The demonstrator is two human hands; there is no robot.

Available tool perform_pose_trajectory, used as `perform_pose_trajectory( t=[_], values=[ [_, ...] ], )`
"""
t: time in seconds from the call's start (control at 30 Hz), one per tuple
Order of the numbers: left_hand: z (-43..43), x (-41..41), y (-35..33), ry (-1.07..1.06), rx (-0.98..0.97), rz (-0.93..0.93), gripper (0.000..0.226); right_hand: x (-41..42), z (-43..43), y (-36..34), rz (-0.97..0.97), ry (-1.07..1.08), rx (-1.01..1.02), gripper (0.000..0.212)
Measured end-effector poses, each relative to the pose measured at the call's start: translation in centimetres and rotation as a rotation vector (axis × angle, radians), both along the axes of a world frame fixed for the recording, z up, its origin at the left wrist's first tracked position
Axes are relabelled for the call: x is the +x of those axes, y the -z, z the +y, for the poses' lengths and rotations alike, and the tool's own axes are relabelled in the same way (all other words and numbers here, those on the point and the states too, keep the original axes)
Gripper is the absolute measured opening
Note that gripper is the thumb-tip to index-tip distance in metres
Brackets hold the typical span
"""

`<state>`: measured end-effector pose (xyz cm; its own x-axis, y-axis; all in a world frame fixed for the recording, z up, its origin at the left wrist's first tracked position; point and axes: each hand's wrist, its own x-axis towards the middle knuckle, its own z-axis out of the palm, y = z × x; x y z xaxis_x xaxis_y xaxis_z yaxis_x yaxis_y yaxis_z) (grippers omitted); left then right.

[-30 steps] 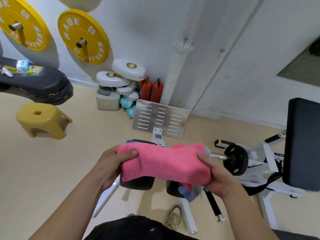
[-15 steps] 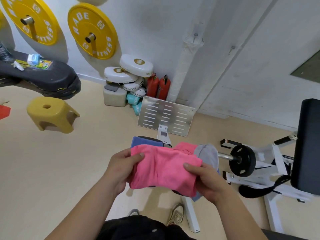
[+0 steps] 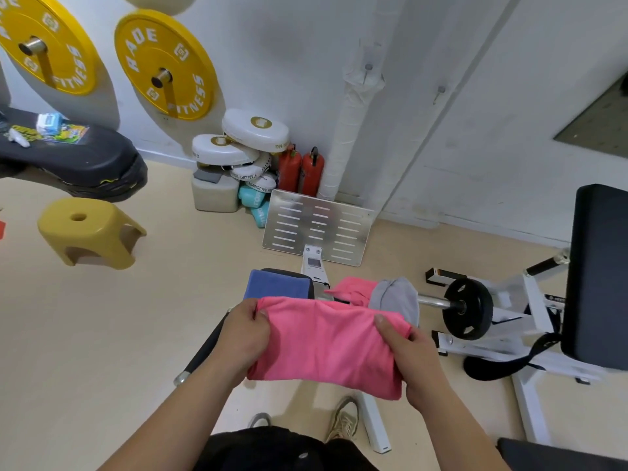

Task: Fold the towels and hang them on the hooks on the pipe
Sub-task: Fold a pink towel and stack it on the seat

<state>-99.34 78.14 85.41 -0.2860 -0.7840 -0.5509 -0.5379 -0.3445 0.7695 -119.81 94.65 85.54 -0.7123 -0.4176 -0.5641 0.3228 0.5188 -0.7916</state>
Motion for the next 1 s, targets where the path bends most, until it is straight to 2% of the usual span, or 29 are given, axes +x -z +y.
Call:
perform_pose_trajectory(
  t=[0.13, 0.2, 0.37, 0.47, 0.53, 0.63, 0.77, 0.93, 1.0],
  values=[
    [0.4, -0.3, -0.2, -0.161, 0.266, 0.099, 0.021, -0.2, 0.8, 0.5, -0.027, -0.022, 0.019, 0.033],
    [0.7, -0.7, -0.4, -0.217, 0.324, 0.134, 0.019, -0.1, 0.8, 0.6, 0.021, -0.026, 0.024, 0.032],
    [2.8, -4.3, -1.9, -0.083, 0.071, 0.189, 0.012, 0.9, -0.7, -0.8, 0.191, -0.086, -0.035, 0.041],
    [5.4, -7.0, -2.6, 0.113, -0.018, 0.270, 0.014, 1.8, -1.9, -1.5, -0.011, -0.159, -0.118, 0.021],
    [6.6, -8.1, -2.4, 0.158, -0.068, 0.285, 0.019, 1.5, -1.8, -1.7, -0.106, -0.168, -0.163, 0.015],
    [6.8, -9.0, -2.0, 0.149, -0.117, 0.266, 0.020, -0.1, -1.0, -2.1, -0.118, -0.173, -0.214, 0.018],
    [7.4, -10.8, -1.8, 0.187, -0.212, 0.205, 0.012, -2.3, -0.4, -1.0, -0.056, -0.090, -0.173, 0.028],
    [8.9, -15.0, -2.9, 0.305, -0.242, 0.210, 0.016, -5.5, -0.6, -1.8, -0.202, -0.112, -0.258, 0.027],
    [9.1, -16.4, -3.5, 0.345, -0.168, 0.257, 0.022, -7.2, -0.9, -2.0, -0.239, -0.109, -0.313, 0.026]
  ],
)
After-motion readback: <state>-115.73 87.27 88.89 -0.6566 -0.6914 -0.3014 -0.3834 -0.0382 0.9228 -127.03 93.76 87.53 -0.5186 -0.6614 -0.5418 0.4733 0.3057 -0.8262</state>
